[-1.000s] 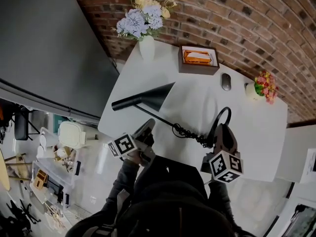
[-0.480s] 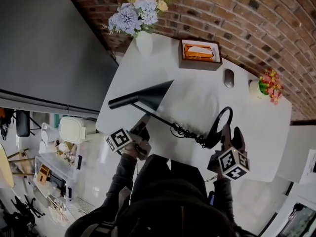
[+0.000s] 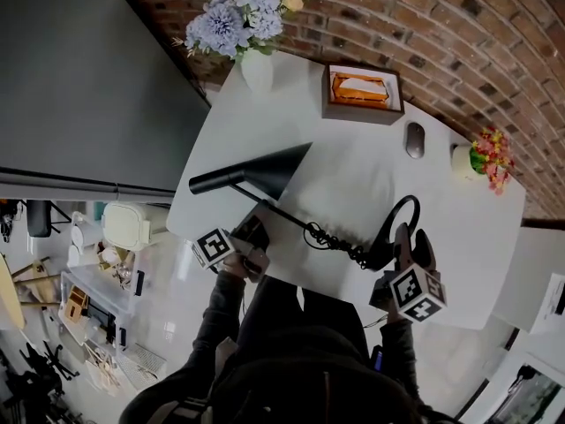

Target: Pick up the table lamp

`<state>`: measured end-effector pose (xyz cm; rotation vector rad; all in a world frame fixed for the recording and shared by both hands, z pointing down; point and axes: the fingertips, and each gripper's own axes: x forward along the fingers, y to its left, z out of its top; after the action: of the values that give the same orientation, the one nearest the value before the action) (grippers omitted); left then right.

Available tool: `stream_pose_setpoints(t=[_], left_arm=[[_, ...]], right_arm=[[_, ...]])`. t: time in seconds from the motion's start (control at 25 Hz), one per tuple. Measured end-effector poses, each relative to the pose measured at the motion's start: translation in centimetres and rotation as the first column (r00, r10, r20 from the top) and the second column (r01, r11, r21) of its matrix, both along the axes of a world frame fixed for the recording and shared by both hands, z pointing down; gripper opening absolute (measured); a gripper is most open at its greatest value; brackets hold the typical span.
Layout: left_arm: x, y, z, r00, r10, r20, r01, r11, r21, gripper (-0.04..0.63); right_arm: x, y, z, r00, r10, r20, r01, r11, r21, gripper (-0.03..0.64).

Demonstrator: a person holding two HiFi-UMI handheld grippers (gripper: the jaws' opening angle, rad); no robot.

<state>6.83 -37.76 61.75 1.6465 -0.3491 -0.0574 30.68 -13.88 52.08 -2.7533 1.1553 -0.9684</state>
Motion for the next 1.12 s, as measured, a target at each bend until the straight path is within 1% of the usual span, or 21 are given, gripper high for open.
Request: stream_pose_setpoints(t=[0.08, 0.16, 0.44, 0.6, 0.76, 0.8, 0.84, 0.96, 1.12], left_arm=[[0.5, -0.1, -0.5, 0.999, -0.008, -0.042, 0.008, 1.000, -0.017, 0.158], [0.8, -0.3, -0.5, 0.998, -0.011, -0.057, 0.010, 1.000, -0.020, 0.158], [1.3, -0.9, -0.3, 0.997, -0.025, -0.077, 0.021, 0.998, -0.058, 0.140], [1.3, -0.8, -0.4, 0.996, -0.029, -0.088, 0.023, 0.998, -0.065, 0.133], [1.3, -0.9, -0.3, 0.997, -0.032, -0.076, 0.027, 0.998, -0.061, 0.130], [1.3, -0.9, -0.1, 0.997, -0.036, -0.065, 0.032, 0.997, -0.065, 0.118], [1.3, -1.0, 0.1, 0.998, -0.042, -0.054, 0.038, 0.997, -0.070, 0.053], [1.4, -1.1, 0.3, 0.997, -0.054, -0.047, 0.051, 0.996, -0.079, 0.051], [1.2, -1.2, 0.6, 0.998, -0.052, -0.036, 0.049, 0.996, -0.075, 0.051]], right_arm=[[0.2, -0.2, 0.3, 1.000, -0.006, 0.007, 0.006, 1.000, -0.009, 0.179], [0.4, -0.5, 0.6, 1.000, -0.009, 0.005, 0.009, 1.000, -0.020, 0.179], [1.1, -0.9, 1.9, 0.999, 0.014, 0.036, -0.012, 0.999, -0.041, 0.179], [1.3, -1.1, 2.2, 0.999, 0.009, 0.045, -0.007, 0.999, -0.050, 0.179], [1.3, -1.2, 2.7, 0.998, -0.001, 0.069, 0.005, 0.998, -0.059, 0.178], [1.2, -1.3, 2.9, 0.997, -0.004, 0.073, 0.009, 0.998, -0.061, 0.176], [1.2, -1.4, 3.0, 0.997, -0.008, 0.074, 0.013, 0.998, -0.064, 0.171], [1.0, -1.7, 3.3, 0.997, -0.018, 0.075, 0.024, 0.997, -0.078, 0.139], [0.8, -2.3, 3.5, 0.997, -0.031, 0.070, 0.038, 0.995, -0.096, 0.054]])
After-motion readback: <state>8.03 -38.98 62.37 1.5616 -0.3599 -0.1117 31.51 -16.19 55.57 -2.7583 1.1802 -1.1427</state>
